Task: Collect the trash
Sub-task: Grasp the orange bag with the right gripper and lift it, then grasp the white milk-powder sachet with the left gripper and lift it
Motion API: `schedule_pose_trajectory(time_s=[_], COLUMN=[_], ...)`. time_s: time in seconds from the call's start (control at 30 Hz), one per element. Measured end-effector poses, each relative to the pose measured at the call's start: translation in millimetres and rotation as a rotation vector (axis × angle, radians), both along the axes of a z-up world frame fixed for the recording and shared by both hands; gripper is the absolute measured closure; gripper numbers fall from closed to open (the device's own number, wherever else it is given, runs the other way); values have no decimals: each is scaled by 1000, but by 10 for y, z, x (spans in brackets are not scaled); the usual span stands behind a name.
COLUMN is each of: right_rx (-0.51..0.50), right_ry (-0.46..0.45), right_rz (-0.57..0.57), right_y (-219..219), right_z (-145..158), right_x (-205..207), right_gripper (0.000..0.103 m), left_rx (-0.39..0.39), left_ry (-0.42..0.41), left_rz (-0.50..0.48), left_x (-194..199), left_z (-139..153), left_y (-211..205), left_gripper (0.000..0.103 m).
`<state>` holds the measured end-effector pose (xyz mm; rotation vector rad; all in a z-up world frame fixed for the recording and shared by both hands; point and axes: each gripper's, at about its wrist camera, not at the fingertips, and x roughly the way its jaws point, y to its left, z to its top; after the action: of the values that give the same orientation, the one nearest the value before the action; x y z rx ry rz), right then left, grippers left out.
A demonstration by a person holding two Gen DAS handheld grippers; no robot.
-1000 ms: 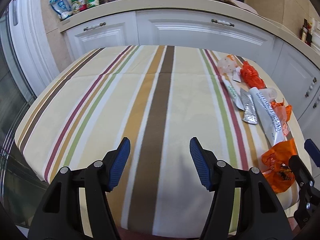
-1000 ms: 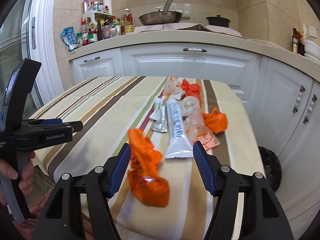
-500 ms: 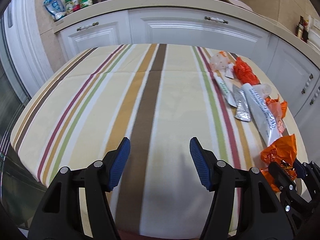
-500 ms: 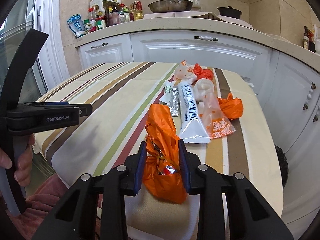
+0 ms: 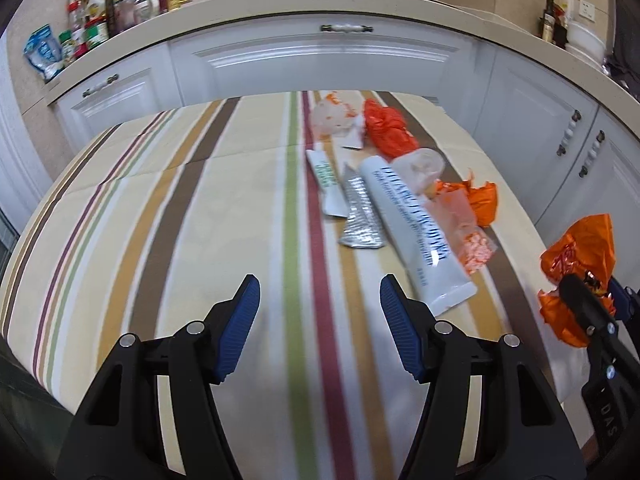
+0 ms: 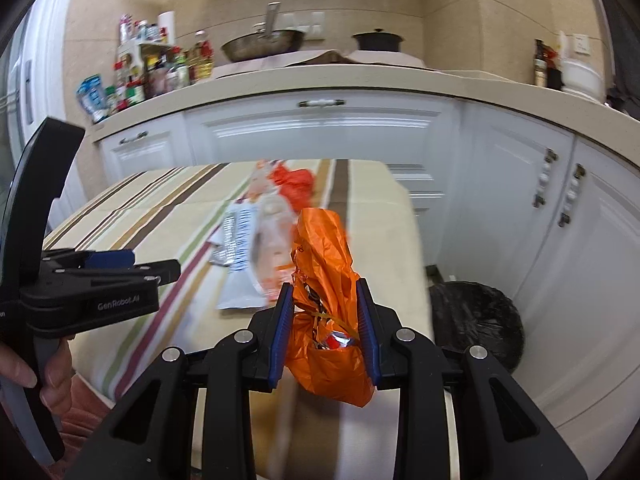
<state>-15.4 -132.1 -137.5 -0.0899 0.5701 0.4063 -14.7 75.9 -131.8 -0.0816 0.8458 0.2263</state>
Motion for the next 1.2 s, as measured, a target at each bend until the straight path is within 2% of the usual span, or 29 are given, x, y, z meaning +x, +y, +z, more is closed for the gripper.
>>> schedule_pose_trajectory(time_s=[0.1,0.2,0.6,0.8,1.0,1.2], right_rx=[4,15,68,82,84,81], right_ry=[-9,-11,23,39,44,46], right_rz=[-47,-80,-143,-138,-136,-134], right_y=[-197,-361,-803,-839,-845,-840], right_z=[11,19,-107,-152,-169,-174], right_x=[76,137,387,435,455,462], right_gripper=[71,71,71,71,71,71], left_rx=[7,16,80,83,80,77], left_ry=[2,2,63,84,81,73], left_rz=[-15,-16,36,21,-18,-27], left_x=[91,200,556,521,492,470], left_z=[3,8,-163,-207,-231,-222], left_y=[-149,-279,-456,-456,-472,-472], left_gripper=[41,35,35,44,68,71])
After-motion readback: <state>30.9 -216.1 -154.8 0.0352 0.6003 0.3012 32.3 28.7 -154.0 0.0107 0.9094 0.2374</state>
